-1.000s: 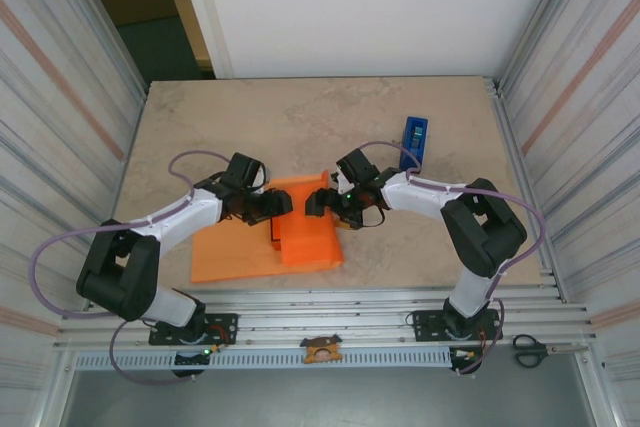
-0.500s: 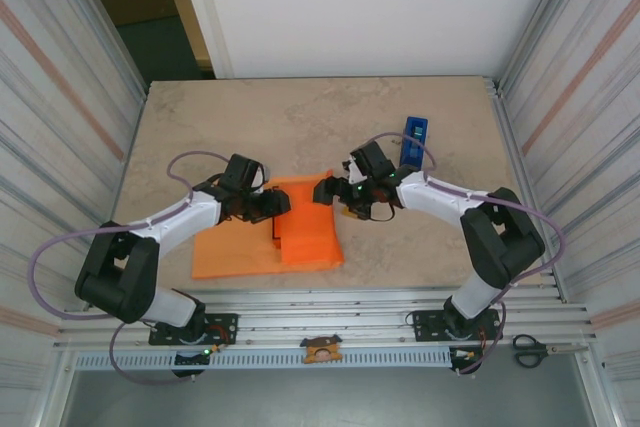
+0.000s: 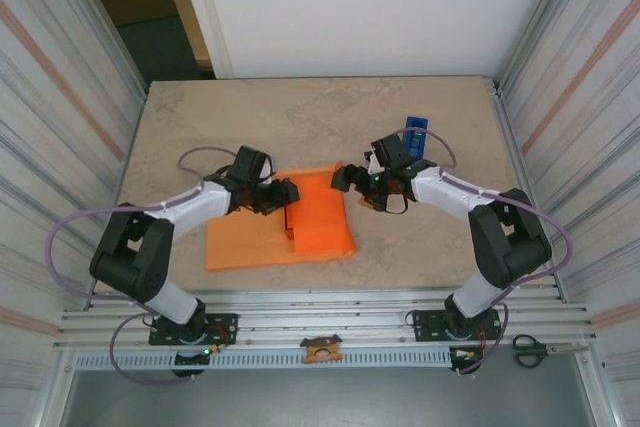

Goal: Wrap the gift box in paper
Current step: Move the gift box to the center of the table.

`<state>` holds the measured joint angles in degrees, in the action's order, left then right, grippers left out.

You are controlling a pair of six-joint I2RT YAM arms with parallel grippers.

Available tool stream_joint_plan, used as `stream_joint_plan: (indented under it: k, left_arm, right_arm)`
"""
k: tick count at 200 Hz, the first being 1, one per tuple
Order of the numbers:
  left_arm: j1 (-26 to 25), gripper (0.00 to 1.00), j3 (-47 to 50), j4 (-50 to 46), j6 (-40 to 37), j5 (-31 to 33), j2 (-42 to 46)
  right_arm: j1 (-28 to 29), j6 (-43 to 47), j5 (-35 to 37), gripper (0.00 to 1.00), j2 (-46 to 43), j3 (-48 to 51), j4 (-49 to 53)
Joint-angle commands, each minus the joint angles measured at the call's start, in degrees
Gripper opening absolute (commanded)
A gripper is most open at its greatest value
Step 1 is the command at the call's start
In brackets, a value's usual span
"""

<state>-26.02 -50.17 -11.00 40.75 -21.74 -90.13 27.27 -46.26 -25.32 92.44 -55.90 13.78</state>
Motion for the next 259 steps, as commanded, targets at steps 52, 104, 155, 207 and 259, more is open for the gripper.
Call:
stream_joint_plan:
  k: [52,104,155,207,259]
  left_arm:
    - [-1.14,0.49,-7.49,-2.87,-0.41,0.22,-11.3]
    - [-1.23,0.49,-8.97,-2.31,0.65,-0.36,-12.79]
    - [-1.23,0.52,-10.83,-2.96,0.57,-0.72,-12.38]
    - [-1.23,0.74,-12.17,-1.23,-0.69,-1.61,-9.06]
    - [-1.23,0.76,-11.88,-1.04,-1.6,-0.22,-9.15]
  right_arm:
    - [-4.64,3.8,-1.16,0.95,1.23,-1.86,2.11]
    - [-2.53,5.85,-5.15,0.93,8.55,-6.45,4.02]
    - [-0.15,4.73,-1.02,0.87,11.92,-6.86,6.03]
    - [0.95,2.94,2.0,0.87,12.39,-6.34,6.97]
    - [0.59,2.31,2.29,0.88,11.7,-5.54,6.62]
